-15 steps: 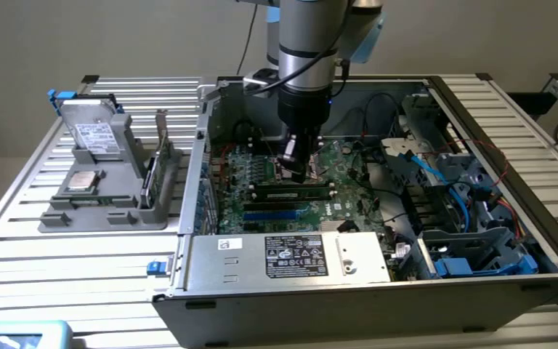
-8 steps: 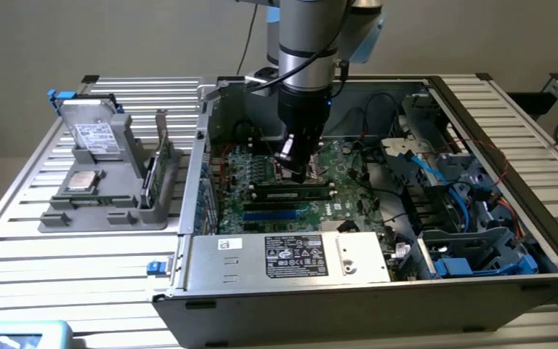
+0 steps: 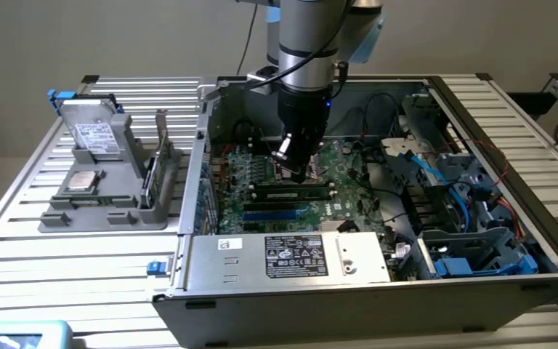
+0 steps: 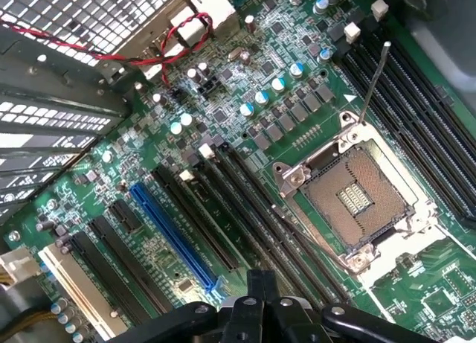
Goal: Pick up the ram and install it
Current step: 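Press down the ram until it locks into place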
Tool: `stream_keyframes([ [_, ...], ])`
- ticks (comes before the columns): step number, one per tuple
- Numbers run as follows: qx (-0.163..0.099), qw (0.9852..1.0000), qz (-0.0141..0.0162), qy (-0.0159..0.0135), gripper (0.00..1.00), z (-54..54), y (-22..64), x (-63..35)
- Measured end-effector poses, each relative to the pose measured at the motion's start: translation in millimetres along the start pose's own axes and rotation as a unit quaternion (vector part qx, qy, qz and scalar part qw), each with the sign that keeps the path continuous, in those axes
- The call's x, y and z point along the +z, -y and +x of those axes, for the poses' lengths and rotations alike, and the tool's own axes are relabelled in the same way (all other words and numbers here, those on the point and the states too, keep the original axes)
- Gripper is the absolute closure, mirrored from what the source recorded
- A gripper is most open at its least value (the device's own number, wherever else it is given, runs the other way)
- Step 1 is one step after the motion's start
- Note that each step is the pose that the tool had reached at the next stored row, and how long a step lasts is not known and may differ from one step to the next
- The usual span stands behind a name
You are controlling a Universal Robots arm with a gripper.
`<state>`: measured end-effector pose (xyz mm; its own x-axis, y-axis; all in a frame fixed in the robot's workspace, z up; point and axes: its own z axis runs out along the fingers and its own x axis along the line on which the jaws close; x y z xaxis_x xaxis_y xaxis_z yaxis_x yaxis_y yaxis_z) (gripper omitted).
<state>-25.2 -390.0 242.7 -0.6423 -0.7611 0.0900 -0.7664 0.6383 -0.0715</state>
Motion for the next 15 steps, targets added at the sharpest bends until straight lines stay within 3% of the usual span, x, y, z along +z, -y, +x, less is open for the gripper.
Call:
stream_keyframes([
  [7, 0.044, 0.999, -0.0023, -0.0017, 0.89, 0.0, 0.0, 0.0],
  [15, 0.092, 0.9958, -0.0035, -0.0023, 0.89, -0.1, 0.0, 0.1],
])
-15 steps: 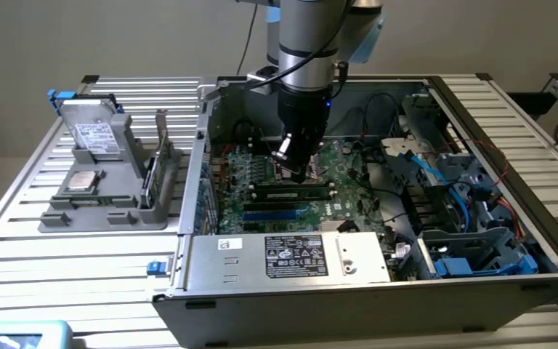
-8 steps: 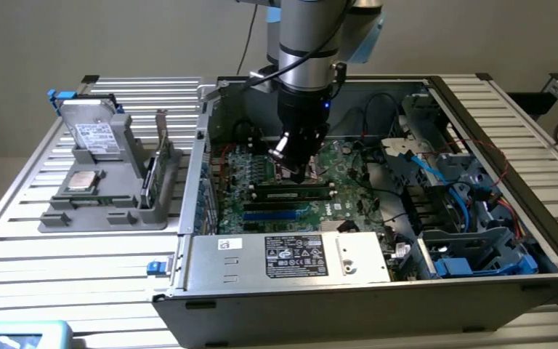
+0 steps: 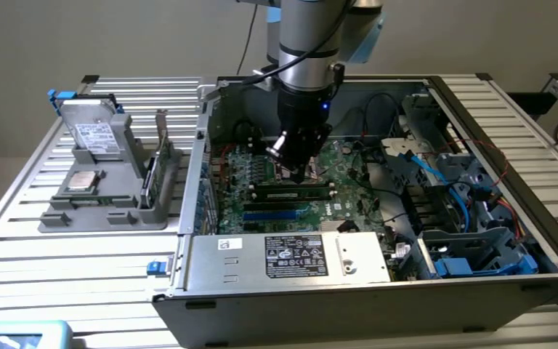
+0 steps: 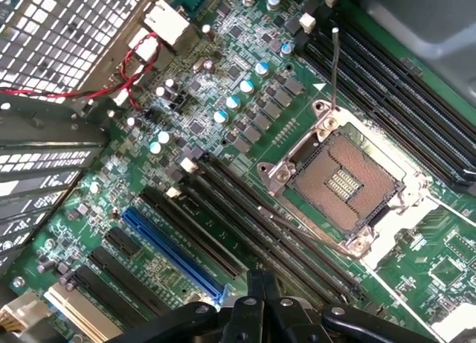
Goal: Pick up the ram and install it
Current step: 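Press down the ram until it locks into place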
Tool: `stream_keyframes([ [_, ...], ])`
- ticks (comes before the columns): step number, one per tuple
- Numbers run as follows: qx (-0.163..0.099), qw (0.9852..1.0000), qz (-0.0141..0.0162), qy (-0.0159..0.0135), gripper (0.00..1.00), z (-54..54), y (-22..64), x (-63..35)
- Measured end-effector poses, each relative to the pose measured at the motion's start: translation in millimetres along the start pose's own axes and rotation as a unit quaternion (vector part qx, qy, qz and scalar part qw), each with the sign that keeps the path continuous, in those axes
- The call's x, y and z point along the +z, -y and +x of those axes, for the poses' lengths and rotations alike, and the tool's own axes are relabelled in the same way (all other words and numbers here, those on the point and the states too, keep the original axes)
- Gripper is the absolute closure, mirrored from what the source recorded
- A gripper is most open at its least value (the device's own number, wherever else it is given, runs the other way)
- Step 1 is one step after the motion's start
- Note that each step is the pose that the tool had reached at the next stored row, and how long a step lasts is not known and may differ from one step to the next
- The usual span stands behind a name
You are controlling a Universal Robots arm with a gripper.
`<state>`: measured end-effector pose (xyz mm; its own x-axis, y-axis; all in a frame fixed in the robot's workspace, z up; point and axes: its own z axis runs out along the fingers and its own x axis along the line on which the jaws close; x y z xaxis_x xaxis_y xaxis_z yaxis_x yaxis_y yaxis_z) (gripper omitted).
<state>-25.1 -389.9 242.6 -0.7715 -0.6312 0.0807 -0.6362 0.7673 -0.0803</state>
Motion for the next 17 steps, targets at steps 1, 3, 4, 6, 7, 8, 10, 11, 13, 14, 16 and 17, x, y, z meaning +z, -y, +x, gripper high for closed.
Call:
stream_keyframes([
  [1, 0.006, 1.0, 0.0, -0.0001, 0.89, 0.0, 0.0, -0.1],
  [3, 0.017, 0.9998, -0.0005, -0.0003, 0.89, 0.0, 0.0, 0.0],
  [4, 0.023, 0.9997, -0.0007, -0.0005, 0.89, 0.0, 0.0, 0.0],
  [6, 0.034, 0.9994, -0.0012, -0.0009, 0.89, 0.0, 0.0, 0.0],
  [7, 0.04, 0.9992, -0.0014, -0.001, 0.89, 0.0, 0.0, 0.0],
  [8, 0.045, 0.999, -0.0015, -0.0012, 0.89, 0.0, 0.0, -0.1],
  [10, 0.057, 0.9984, -0.0019, -0.0014, 0.89, 0.0, 0.0, 0.0],
  [11, 0.062, 0.9981, -0.002, -0.0015, 0.89, 0.0, 0.0, 0.0],
  [13, 0.073, 0.9973, -0.0024, -0.0017, 0.89, 0.0, 0.0, -0.1],
  [14, 0.078, 0.9969, -0.0025, -0.0018, 0.89, 0.0, 0.0, 0.0],
  [16, 0.09, 0.996, -0.0029, -0.0021, 0.89, 0.0, 0.0, -0.1],
  [17, 0.095, 0.9955, -0.0031, -0.0022, 0.89, 0.0, 0.0, -0.1],
])
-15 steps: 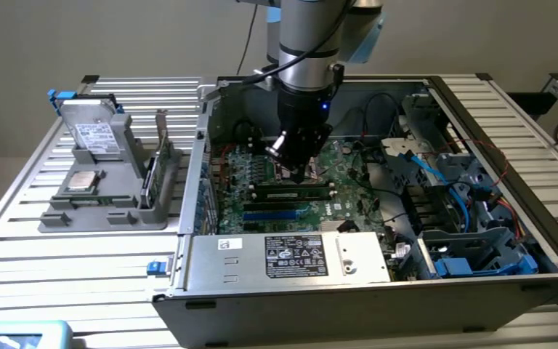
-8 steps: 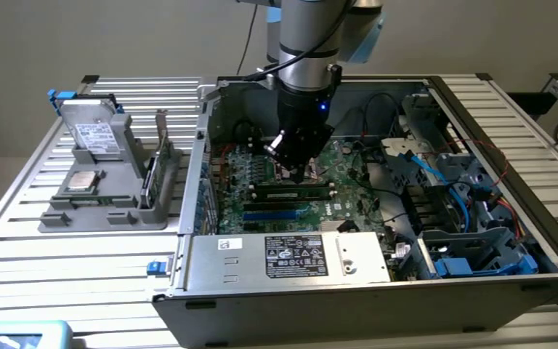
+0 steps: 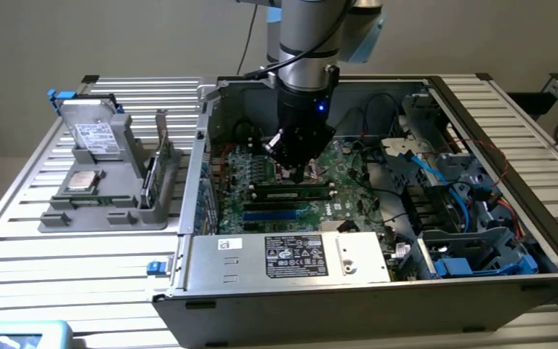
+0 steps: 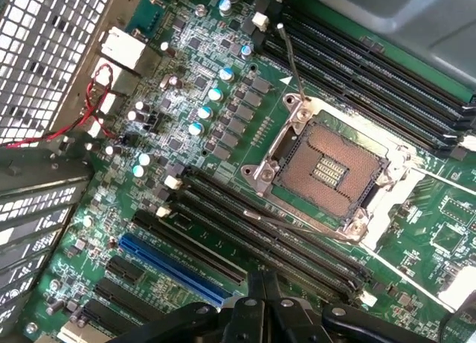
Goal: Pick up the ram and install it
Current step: 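Press down the ram until it locks into place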
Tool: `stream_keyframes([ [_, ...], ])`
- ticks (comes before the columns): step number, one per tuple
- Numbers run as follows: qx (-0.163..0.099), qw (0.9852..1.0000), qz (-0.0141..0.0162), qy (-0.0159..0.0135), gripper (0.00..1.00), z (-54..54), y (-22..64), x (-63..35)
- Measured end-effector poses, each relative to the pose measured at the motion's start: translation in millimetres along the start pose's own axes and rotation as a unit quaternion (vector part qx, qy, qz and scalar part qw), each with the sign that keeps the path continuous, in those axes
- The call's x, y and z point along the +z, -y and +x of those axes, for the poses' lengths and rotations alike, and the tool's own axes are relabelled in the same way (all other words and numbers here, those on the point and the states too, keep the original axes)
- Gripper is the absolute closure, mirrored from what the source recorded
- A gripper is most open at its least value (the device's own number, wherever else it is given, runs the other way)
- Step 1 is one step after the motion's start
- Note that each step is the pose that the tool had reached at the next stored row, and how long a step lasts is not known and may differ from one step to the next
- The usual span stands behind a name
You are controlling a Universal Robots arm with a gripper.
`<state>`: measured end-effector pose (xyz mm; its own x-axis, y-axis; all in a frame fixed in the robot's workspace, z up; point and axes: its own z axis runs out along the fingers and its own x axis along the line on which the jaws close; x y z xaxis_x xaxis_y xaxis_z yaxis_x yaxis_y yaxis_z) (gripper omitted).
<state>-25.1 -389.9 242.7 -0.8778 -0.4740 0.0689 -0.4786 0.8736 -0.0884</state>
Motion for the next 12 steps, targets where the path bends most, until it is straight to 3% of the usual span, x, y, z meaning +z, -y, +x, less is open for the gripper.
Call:
stream_keyframes([
  [6, 0.034, 0.9994, -0.0016, -0.0015, 0.89, 0.0, 0.0, 0.0],
  [12, 0.07, 0.9975, -0.0037, -0.0041, 0.89, 0.0, 0.0, 0.0],
])
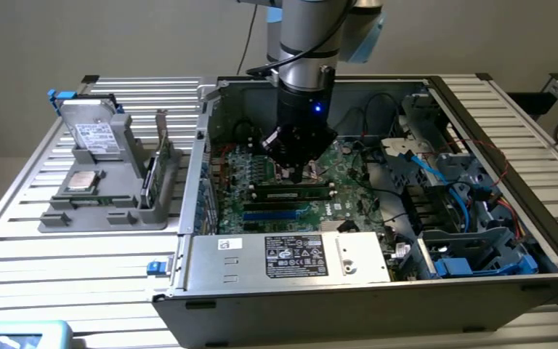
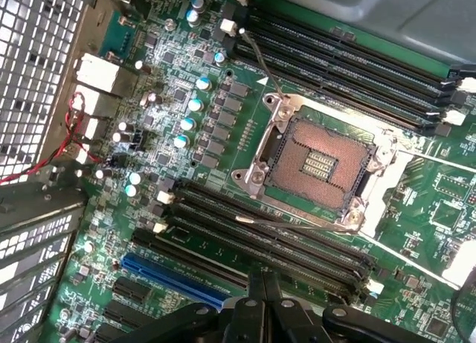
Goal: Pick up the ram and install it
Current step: 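Press down the ram until it locks into place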
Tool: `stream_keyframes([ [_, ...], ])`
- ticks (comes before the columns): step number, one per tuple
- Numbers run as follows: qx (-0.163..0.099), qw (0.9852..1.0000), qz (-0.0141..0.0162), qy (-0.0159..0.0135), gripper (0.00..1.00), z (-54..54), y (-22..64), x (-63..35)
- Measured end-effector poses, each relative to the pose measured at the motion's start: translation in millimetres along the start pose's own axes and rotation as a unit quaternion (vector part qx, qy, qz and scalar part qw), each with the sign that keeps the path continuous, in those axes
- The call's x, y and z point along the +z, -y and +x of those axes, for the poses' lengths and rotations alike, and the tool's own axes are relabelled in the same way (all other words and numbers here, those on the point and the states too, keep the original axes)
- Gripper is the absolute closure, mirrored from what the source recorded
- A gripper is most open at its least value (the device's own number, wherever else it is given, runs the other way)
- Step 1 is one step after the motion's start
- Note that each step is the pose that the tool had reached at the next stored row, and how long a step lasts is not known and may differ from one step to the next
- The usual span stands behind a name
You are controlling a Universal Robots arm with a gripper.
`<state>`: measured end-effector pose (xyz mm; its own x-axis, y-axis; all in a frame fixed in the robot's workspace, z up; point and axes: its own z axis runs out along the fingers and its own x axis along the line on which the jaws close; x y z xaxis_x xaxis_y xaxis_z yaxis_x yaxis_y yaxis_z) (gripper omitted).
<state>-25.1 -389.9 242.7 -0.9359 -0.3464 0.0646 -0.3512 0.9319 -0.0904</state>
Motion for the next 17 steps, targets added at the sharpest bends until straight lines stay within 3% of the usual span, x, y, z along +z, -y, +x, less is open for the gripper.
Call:
stream_keyframes([
  [11, 0.058, 0.9983, -0.0017, 0.0004, 0.89, 0.0, 0.0, 0.0],
  [17, 0.085, 0.9963, -0.0007, 0.0034, 0.89, 0.0, 0.0, -0.1],
])
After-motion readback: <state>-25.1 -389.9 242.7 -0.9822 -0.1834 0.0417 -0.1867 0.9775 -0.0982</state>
